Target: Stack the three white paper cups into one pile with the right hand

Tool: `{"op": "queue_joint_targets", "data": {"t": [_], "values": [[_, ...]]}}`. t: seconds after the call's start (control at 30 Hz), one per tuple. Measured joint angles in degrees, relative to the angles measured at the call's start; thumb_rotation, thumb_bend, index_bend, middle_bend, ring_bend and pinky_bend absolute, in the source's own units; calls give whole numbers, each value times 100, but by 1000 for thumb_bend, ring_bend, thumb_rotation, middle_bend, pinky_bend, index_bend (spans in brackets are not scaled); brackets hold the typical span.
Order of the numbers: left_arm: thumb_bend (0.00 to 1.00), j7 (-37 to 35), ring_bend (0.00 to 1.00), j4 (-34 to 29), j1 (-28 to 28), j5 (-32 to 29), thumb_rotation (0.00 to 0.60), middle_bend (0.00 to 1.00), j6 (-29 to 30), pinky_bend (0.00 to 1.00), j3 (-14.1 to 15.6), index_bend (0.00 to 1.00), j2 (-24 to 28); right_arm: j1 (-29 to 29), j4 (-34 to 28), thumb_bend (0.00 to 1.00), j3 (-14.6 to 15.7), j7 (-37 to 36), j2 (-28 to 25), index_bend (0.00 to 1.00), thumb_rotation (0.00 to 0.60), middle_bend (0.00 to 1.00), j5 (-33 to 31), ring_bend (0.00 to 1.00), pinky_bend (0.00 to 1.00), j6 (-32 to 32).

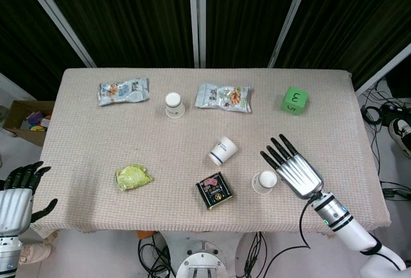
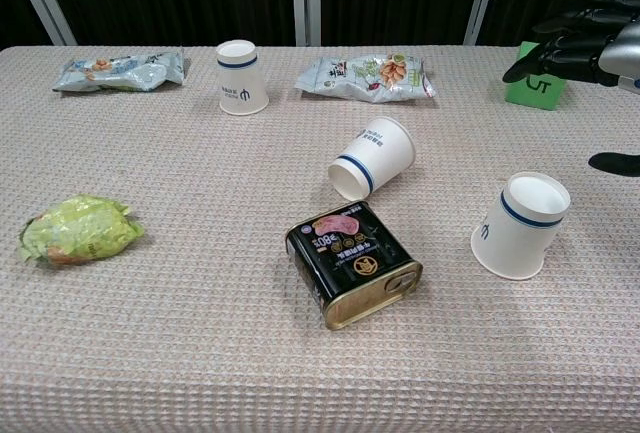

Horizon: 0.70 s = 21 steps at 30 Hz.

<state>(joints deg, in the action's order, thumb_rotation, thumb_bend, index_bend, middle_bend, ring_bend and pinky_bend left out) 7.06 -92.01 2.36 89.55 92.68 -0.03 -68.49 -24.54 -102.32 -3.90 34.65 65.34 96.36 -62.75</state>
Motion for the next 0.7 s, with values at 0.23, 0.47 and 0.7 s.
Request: {"op": "queue_joint_targets", "data": {"t": [0.23,0.47,0.7], "values": [[190,-44,131,55,-23,-11,600,152,-41,145,-12,219,-44,-47,-25,223,17,60,37,154,600,189,-71,0,24,-4],[190,-86,132,85,-15,-32,600,152,-36,145,-21,219,-54,-223,-75,222,-44,16,103,154,600,187,-168,0,23,157],[190,-106,131,93,15,-23,600,152,6,145,-13,219,-64,-939,-164,197,-431,63,337,155,600,188,-770,0,24,1077]]}}
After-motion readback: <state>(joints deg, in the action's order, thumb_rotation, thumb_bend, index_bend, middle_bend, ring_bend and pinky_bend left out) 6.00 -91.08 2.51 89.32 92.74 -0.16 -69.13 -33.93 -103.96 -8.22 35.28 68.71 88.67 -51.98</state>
